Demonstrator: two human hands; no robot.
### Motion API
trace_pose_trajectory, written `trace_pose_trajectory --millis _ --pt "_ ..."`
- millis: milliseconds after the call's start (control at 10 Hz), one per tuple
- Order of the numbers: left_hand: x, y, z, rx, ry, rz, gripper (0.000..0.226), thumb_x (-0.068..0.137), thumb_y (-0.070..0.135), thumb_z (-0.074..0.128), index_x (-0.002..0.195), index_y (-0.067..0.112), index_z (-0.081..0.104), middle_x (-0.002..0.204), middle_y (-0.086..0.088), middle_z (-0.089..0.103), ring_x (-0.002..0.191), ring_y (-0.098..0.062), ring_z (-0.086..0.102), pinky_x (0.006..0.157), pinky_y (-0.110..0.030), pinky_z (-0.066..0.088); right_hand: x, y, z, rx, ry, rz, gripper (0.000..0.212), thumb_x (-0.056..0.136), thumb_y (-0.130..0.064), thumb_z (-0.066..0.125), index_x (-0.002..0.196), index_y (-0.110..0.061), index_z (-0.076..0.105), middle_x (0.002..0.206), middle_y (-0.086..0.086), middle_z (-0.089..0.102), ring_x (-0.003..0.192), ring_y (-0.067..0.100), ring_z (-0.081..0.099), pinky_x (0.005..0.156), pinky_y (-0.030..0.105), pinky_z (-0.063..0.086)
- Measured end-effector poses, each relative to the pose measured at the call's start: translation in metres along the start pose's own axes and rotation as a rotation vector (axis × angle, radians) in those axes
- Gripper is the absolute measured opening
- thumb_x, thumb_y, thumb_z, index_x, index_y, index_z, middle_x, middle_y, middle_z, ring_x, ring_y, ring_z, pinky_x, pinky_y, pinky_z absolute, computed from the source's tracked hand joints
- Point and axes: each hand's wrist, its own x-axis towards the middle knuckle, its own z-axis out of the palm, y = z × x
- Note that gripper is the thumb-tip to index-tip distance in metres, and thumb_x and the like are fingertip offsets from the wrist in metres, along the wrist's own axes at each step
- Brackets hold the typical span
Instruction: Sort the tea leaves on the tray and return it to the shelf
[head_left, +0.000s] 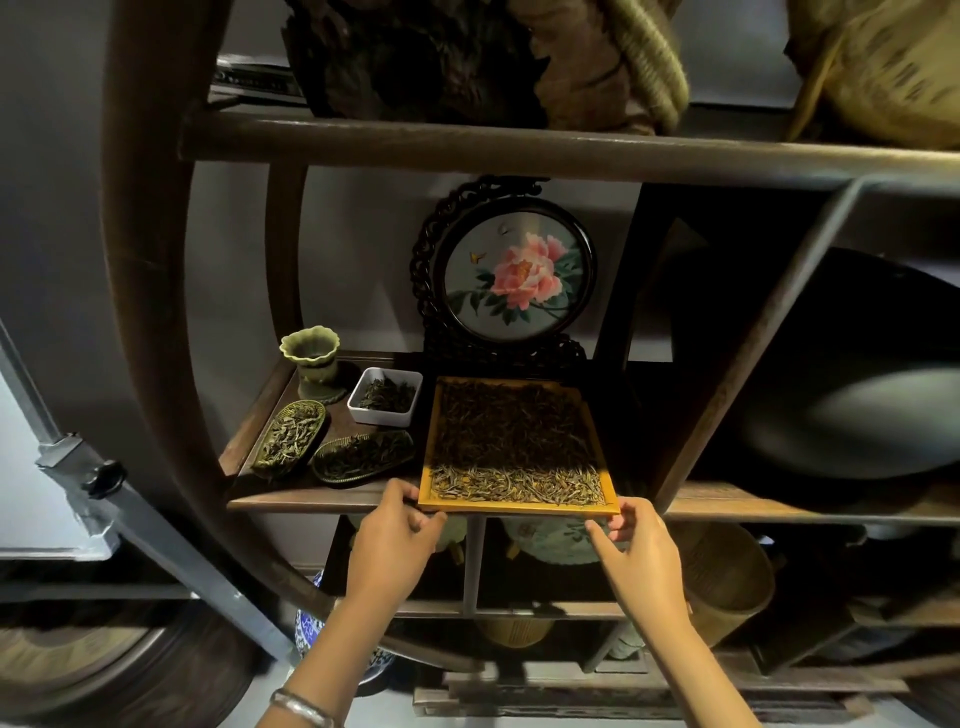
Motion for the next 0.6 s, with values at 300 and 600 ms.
trace_pose_trajectory --millis 300,600 --pt "-0.019 0.009 -0.031 0.110 0.009 0.033 0.026 0.086 0.031 0.068 0.104 0.031 0.050 0.067 0.006 0.070 0.065 0.000 0.063 0.054 -0.020 0.039 -0.023 -0.009 -0.022 -0.090 0.052 -0.080 0.044 0.081 -0.026 0.072 0.117 -0.017 0.049 0.096 -0.005 0.054 0.088 0.007 0.053 0.067 0.015 0.042" --pt "-0.060 0.069 -0.056 0.152 0.013 0.133 0.022 0.087 0.030 0.066 0.105 0.025 0.054 0.069 0.008 0.066 0.071 -0.008 0.063 0.059 -0.029 0.045 -0.039 -0.050 -0.061 -0.087 0.039 -0.252 0.045 0.084 -0.033 0.069 0.120 -0.015 0.049 0.102 -0.003 0.057 0.088 0.007 0.054 0.070 0.018 0.044"
